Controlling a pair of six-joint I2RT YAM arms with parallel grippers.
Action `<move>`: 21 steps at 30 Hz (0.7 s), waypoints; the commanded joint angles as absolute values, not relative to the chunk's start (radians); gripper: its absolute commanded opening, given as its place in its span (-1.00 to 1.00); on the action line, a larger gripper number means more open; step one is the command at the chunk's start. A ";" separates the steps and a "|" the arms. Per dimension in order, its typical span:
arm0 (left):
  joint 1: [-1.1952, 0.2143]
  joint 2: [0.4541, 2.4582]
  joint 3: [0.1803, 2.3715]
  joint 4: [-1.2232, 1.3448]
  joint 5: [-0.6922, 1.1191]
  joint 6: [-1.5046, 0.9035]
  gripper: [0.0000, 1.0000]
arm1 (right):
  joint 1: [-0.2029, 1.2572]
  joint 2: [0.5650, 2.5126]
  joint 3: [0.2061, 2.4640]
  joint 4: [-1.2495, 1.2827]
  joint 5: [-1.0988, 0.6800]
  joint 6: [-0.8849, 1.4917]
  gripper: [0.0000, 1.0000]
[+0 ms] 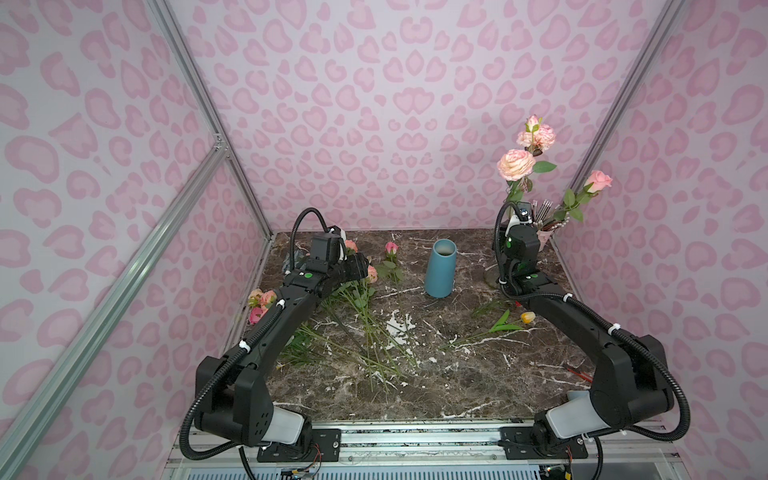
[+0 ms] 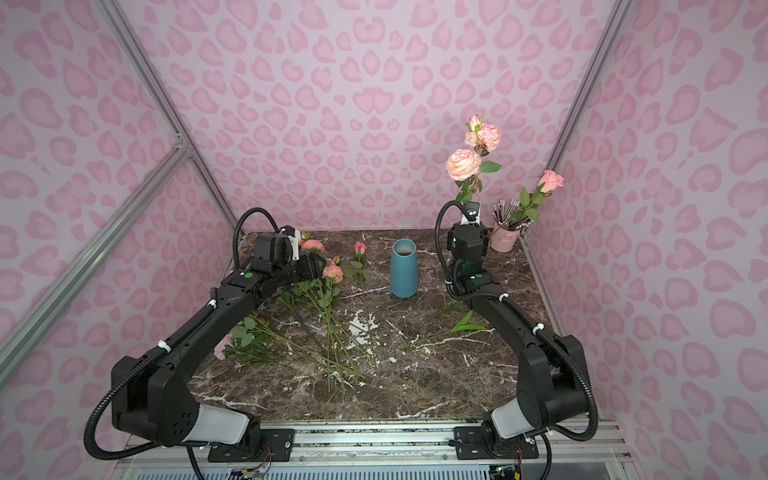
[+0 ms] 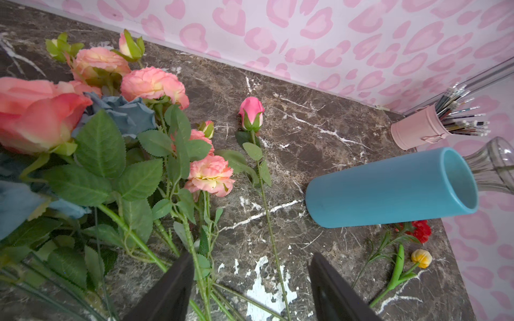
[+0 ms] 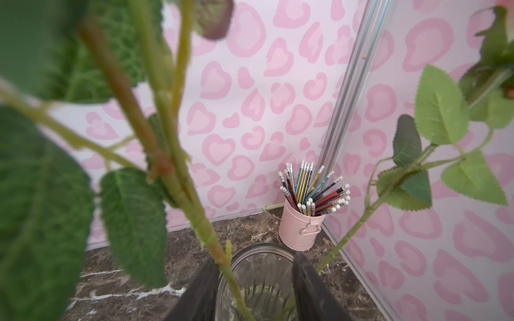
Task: Place the pink flowers into the vase
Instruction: Place the flower in the vase.
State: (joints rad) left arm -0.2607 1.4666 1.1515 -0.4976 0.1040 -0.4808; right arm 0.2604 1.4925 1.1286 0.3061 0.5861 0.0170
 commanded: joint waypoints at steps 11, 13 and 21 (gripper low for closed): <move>-0.391 1.495 1.117 -0.634 -0.031 -0.508 0.06 | 0.266 1.351 1.112 -0.140 0.500 0.364 -0.06; -0.403 1.502 1.093 -0.628 -0.034 -0.519 -0.02 | 0.269 1.323 1.104 -0.172 0.471 0.383 -0.06; -0.404 1.513 1.011 -0.548 -0.044 -0.608 -0.27 | 0.308 1.245 1.083 -0.237 0.445 0.397 -0.06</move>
